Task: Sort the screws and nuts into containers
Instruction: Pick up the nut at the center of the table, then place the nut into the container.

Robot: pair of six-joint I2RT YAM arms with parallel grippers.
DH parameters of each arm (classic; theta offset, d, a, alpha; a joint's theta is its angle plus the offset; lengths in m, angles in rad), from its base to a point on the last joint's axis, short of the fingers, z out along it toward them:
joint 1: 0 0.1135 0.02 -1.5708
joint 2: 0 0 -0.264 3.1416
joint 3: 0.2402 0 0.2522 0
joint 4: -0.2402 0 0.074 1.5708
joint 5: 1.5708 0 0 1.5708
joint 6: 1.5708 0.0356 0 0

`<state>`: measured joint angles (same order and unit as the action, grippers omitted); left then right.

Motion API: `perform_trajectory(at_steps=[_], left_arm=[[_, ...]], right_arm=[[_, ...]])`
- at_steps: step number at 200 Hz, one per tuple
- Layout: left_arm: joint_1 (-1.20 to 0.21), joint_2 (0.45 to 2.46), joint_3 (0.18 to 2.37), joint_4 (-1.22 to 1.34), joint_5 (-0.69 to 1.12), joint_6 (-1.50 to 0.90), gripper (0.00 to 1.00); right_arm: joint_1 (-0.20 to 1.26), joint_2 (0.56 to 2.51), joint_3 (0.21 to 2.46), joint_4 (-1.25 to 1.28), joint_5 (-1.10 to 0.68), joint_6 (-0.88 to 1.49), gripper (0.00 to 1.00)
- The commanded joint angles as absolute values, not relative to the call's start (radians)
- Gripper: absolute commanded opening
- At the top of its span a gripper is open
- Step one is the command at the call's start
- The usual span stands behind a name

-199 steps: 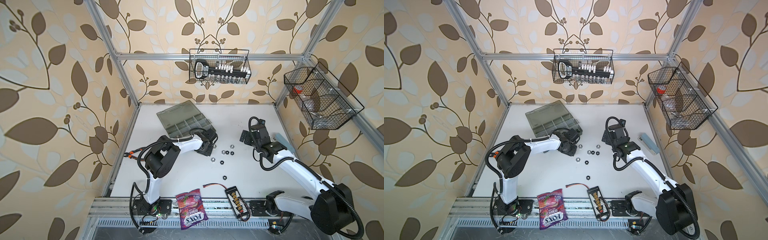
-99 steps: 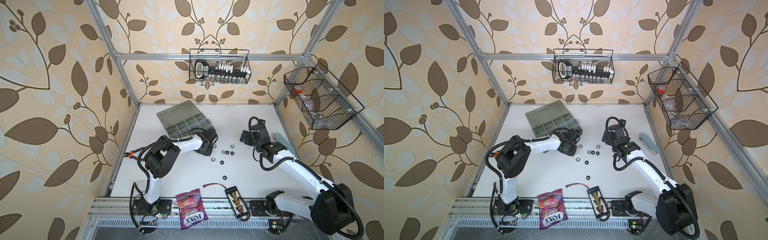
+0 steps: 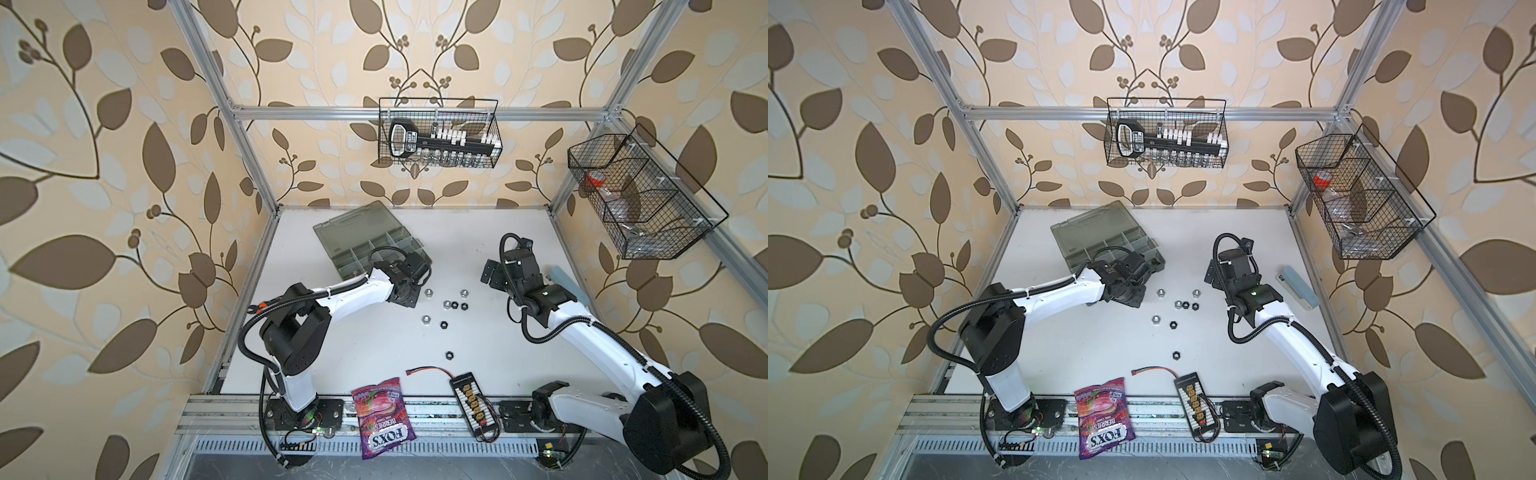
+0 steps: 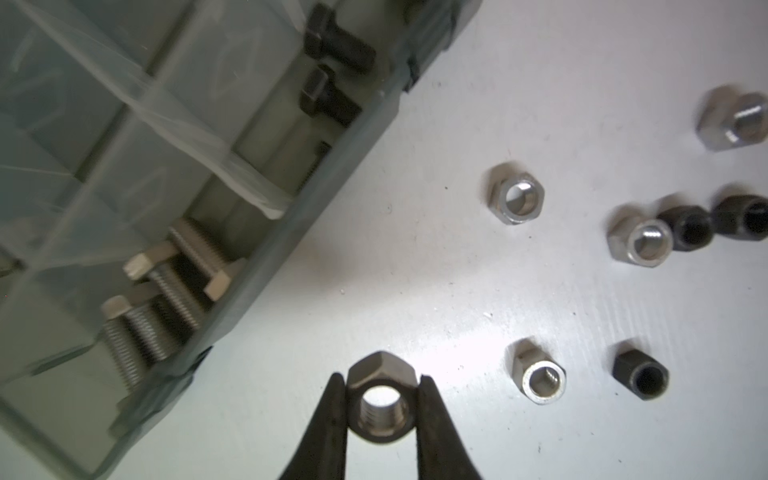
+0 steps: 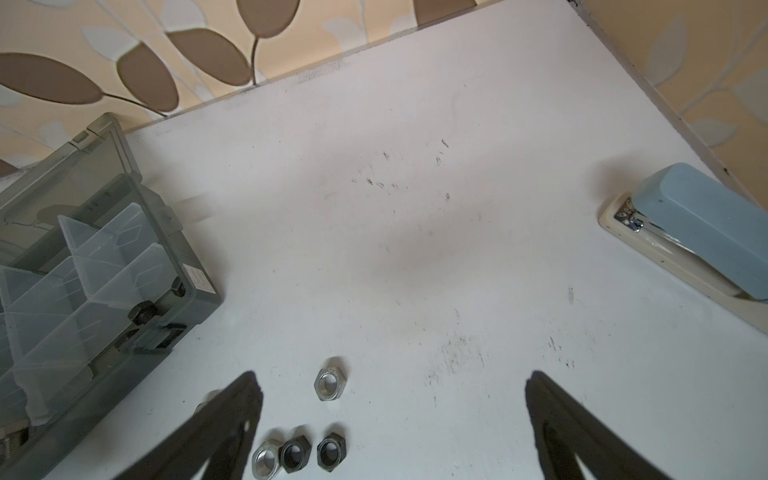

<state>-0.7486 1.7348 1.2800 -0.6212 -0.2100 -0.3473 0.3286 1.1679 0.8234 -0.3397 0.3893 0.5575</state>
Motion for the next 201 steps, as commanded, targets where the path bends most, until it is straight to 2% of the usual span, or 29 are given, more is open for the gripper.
perform_trajectory(at_steps=[1, 49, 99, 201], left_arm=[[-0.707, 1.655, 1.324, -0.675, -0.304, -0.341, 0.13], [-0.500, 1.587, 1.292, -0.624, -0.243, -0.316, 0.14], [-0.347, 1.631, 1.298, -0.592, -0.172, -0.300, 0.14], [-0.270, 1.762, 1.301, -0.574, -0.121, -0.307, 0.14]], right_arm=[[0.324, 1.151, 0.805, -0.341, 0.397, 0.558, 1.00], [0.324, 1.151, 0.807, -0.341, 0.385, 0.561, 1.00], [0.324, 1.151, 0.806, -0.341, 0.374, 0.564, 1.00], [0.325, 1.151, 0.807, -0.341, 0.374, 0.565, 1.00]])
